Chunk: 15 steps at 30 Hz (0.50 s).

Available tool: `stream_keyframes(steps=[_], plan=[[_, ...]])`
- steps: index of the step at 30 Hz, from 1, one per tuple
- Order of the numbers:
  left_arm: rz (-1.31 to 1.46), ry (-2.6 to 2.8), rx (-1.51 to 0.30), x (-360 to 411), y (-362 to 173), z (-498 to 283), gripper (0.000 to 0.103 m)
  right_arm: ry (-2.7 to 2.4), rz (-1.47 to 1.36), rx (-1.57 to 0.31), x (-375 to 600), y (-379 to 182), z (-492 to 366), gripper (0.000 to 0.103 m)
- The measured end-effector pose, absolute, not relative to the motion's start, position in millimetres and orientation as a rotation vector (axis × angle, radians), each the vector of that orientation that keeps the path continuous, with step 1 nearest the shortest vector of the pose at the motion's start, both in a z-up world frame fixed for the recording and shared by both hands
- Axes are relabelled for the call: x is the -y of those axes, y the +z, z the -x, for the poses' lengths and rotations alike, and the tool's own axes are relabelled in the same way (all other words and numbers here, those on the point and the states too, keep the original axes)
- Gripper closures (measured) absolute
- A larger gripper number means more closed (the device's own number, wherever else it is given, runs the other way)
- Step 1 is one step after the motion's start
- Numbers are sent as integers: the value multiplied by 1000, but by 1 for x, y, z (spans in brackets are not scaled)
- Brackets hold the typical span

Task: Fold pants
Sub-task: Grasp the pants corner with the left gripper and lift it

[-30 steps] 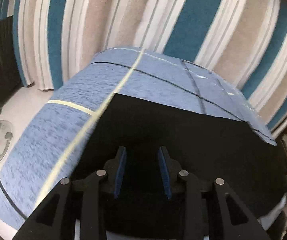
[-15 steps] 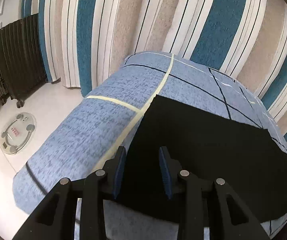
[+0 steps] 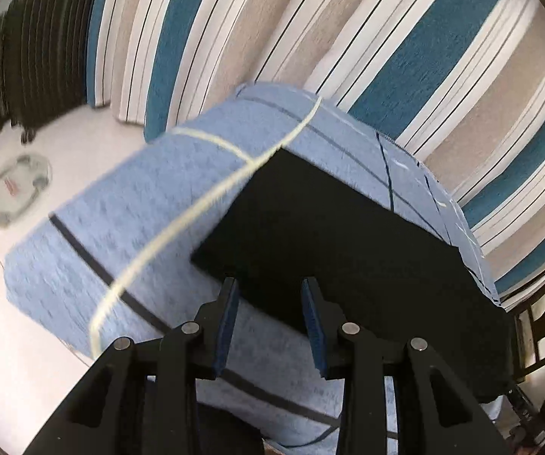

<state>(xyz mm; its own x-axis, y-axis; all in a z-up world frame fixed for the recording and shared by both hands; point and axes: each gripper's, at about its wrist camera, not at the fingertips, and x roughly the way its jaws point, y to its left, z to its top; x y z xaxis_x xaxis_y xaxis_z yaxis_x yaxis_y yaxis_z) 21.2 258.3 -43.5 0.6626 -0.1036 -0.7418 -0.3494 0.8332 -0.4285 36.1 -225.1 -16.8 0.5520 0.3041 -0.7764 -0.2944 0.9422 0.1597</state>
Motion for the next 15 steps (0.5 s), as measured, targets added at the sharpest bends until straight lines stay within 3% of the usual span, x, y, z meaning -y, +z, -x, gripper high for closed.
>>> stream_keyframes(steps=[15], plan=[[724,164,-742,-268,-67,-26,64,365,-10,-922,219,-15,-32,65]])
